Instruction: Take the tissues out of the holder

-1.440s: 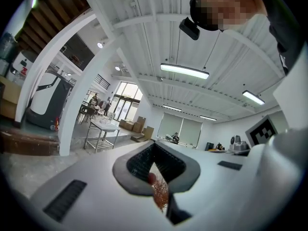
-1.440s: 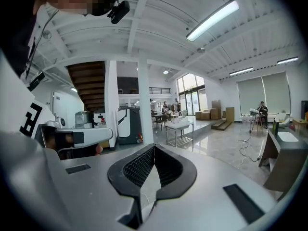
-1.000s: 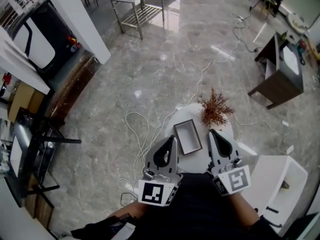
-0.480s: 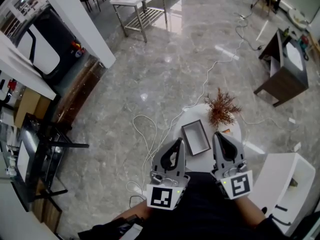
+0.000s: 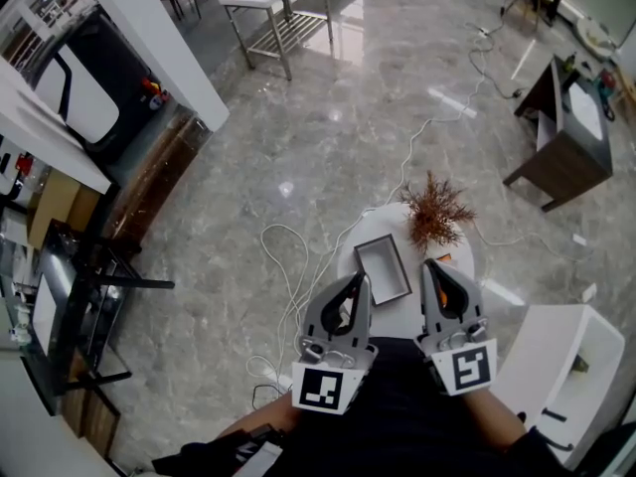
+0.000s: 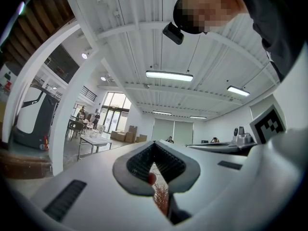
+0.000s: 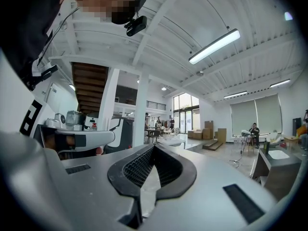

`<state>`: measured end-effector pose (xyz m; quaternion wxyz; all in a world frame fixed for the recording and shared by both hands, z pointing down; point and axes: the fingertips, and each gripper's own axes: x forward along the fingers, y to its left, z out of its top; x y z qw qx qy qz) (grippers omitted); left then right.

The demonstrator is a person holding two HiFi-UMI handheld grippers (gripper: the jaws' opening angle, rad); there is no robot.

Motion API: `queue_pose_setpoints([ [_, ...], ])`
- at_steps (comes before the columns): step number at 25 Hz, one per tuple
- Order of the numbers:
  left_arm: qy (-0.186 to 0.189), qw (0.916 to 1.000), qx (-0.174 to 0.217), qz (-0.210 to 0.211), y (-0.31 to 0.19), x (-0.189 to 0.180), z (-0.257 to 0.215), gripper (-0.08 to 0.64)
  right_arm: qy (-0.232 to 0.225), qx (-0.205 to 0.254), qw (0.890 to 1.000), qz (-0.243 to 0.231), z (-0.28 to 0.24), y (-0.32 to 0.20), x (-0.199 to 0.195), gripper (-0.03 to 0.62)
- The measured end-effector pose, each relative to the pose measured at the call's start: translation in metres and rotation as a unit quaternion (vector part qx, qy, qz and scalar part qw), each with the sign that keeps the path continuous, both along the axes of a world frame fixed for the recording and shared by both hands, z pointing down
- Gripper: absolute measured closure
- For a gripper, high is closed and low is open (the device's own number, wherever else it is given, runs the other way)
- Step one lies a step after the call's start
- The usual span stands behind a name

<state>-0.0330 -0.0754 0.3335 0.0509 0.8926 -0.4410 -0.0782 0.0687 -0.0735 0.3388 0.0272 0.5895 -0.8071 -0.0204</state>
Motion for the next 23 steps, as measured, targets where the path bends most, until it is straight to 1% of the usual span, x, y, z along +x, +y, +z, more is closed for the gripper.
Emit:
queue_pose_setpoints([
  [9,-0.005,0.9999,0.005,-0.011,0.001,0.020,-0.002,0.560,-0.017,0.005,1.000,0.014,-0.002,-0.001,0.029,0.584],
  [15,-0.005,0.9999,-0.005,-0.016,0.000,0.032,0.000,0.560,-0.026,0.017,0.999,-0.010,-0.007,0.001,0.033,0.584],
  [23,-0.011,0.9995,-0.004,-0.029,-0.003,0.043,0.001,0.560,-0.018,0.025,0.999,-0.026,-0.010,-0.006,0.040,0.584],
])
